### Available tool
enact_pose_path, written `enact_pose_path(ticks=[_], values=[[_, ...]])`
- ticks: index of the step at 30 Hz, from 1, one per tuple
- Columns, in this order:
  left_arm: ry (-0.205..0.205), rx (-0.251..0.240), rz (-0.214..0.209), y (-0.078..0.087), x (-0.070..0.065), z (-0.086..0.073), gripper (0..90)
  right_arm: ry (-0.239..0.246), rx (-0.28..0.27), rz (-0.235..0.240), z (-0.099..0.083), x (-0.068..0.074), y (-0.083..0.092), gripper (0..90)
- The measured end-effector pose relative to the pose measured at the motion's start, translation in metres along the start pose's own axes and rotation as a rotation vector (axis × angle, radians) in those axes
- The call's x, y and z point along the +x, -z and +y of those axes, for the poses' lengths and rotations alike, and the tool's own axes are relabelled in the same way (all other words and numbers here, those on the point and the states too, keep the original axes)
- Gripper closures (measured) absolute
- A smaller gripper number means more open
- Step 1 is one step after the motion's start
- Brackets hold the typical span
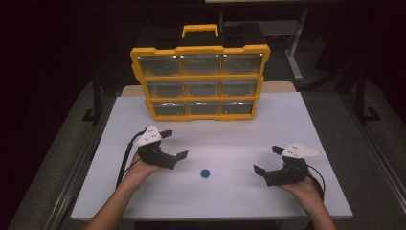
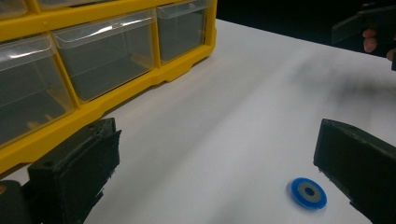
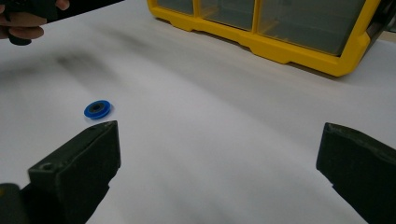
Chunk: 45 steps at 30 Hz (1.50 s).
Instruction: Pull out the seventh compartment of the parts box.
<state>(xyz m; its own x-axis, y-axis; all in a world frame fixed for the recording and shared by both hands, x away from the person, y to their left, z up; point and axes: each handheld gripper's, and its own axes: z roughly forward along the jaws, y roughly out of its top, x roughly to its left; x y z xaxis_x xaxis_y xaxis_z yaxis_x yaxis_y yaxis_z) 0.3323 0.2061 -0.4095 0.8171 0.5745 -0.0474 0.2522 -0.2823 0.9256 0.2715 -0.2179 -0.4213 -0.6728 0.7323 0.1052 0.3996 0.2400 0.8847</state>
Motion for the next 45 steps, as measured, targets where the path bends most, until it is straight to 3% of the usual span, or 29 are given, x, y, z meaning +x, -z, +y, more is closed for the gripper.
enact_pose_path(ticks=[36,45], values=[[-0.011,-0.016,-0.017,-0.024,-0.003,0.008,0.2,-0.004,-0.002,0.009,0.0,0.001,0.0,0.0],[0.002,-0.011,-0.026,-0.033,-0.002,0.006,0.2,-0.006,0.001,0.011,-0.001,0.001,-0.001,0.0]])
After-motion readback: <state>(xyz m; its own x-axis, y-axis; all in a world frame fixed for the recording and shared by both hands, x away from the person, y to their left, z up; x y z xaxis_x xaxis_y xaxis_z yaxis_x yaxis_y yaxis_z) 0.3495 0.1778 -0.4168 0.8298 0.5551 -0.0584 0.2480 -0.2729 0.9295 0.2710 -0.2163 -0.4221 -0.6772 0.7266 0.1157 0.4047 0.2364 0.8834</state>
